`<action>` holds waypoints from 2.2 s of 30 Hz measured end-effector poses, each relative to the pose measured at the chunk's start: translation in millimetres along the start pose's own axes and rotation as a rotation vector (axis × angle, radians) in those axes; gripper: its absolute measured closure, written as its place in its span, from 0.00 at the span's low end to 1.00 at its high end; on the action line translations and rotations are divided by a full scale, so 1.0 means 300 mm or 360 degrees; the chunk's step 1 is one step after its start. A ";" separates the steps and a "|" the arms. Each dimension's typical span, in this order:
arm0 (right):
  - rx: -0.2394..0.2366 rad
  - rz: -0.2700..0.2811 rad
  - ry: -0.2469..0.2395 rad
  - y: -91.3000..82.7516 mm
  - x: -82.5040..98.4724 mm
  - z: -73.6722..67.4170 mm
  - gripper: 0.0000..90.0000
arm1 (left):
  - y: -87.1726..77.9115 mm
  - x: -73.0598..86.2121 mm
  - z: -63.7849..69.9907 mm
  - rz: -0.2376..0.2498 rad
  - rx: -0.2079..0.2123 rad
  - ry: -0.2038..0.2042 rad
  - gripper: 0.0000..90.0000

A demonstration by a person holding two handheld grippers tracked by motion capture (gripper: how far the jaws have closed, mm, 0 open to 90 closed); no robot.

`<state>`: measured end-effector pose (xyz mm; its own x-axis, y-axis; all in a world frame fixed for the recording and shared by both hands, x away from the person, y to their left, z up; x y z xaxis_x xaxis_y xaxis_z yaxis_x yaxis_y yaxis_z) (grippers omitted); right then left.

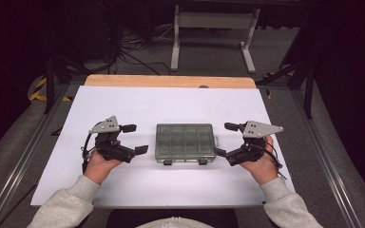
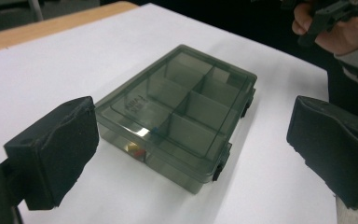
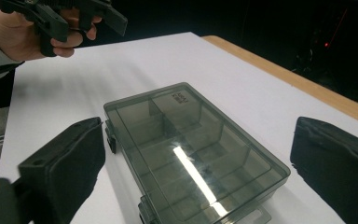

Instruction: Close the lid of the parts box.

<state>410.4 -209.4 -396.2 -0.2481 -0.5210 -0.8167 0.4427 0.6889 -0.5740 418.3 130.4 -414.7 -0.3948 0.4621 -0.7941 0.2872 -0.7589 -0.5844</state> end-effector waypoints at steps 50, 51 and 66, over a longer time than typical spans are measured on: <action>0.0140 0.0302 0.0072 0.005 0.181 0.017 0.00 | -0.092 0.240 -0.026 0.0284 -0.0296 0.0035 0.02; 0.0142 0.0299 0.0076 0.005 0.186 0.019 0.00 | -0.090 0.246 -0.027 0.0276 -0.0307 0.0043 0.02; 0.0129 0.0286 0.0104 0.023 0.220 0.018 0.00 | -0.059 0.282 -0.053 0.0238 -0.0246 0.0008 0.00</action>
<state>401.9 -241.6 -453.7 -0.2130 -0.3582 -0.9090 0.5519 0.7236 -0.4144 393.7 190.3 -474.4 -0.3334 0.3520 -0.8746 0.4732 -0.7399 -0.4782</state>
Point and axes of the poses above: each handheld gripper's, and its own axes: y roughly forward along the jaws, x roughly out of its underside, z roughly to its right, the point moved 6 cm from there along y, roughly forward along the jaws, and after that the axes turned 15 degrees about -z, right-handed, at the moved point
